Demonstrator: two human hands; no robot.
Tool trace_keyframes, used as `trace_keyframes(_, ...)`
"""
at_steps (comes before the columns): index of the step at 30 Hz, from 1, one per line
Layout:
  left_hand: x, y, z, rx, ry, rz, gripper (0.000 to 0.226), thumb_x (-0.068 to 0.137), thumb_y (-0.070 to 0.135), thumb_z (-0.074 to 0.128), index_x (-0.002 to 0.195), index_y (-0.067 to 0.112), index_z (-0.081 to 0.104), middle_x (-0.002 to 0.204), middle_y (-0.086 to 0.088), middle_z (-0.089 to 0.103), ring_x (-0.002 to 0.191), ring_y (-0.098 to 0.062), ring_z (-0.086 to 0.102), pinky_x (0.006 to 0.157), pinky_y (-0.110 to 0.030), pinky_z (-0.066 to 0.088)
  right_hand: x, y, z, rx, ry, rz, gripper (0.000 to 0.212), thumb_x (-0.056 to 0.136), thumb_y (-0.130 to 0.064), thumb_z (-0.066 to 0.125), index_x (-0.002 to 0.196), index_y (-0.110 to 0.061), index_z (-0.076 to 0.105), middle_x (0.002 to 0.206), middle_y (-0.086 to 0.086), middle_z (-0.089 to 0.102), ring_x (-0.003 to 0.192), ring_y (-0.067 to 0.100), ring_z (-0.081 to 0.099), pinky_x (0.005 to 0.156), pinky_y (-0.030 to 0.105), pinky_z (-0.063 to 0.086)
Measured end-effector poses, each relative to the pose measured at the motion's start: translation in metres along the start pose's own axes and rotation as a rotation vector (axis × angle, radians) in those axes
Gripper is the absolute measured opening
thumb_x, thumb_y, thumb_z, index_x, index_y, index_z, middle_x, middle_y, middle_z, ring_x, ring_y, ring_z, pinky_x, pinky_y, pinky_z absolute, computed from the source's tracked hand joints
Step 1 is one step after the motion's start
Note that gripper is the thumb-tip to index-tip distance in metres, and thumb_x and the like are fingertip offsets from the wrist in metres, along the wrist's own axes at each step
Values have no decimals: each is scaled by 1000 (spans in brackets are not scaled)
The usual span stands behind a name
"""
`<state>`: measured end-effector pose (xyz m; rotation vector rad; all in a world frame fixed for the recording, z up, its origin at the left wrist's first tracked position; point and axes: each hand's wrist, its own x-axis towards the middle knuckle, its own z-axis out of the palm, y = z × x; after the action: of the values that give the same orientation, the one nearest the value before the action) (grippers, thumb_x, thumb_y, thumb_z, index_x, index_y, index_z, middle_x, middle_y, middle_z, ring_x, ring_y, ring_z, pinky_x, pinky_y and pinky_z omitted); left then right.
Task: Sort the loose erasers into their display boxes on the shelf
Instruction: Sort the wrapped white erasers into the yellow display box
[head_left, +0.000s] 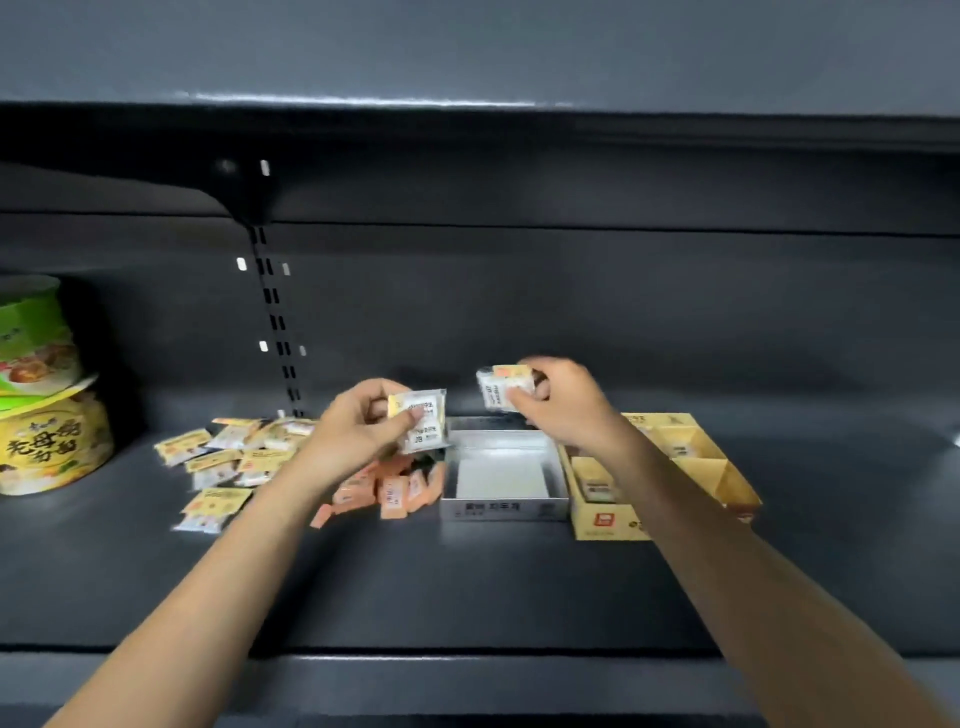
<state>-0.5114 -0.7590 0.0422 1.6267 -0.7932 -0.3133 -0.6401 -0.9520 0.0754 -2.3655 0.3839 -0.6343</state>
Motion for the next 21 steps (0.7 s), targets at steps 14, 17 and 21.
trace_keyframes(14,14,17,163,288,-262,177,12,83,18,68,81,29,63,82,-14,66,69,-9,56,71,-35,49,-33,111,-121,-77,119,234,19,80,-7,67,87,-23,61,87,-2,66,80,10,61,64,18,45)
trace_keyframes(17,16,11,166,385,-216,163,3,83,26,67,82,26,65,80,-9,67,66,-9,52,68,-28,44,-34,124,-125,-83,105,230,13,84,-9,65,90,-19,62,89,-2,65,78,6,60,58,17,43)
trace_keyframes(21,16,10,160,429,-209,128,9,84,25,66,78,31,63,71,5,62,67,-10,53,69,-29,43,-31,136,-122,-109,48,189,10,87,-9,61,89,-19,60,89,-2,65,78,6,60,63,22,48)
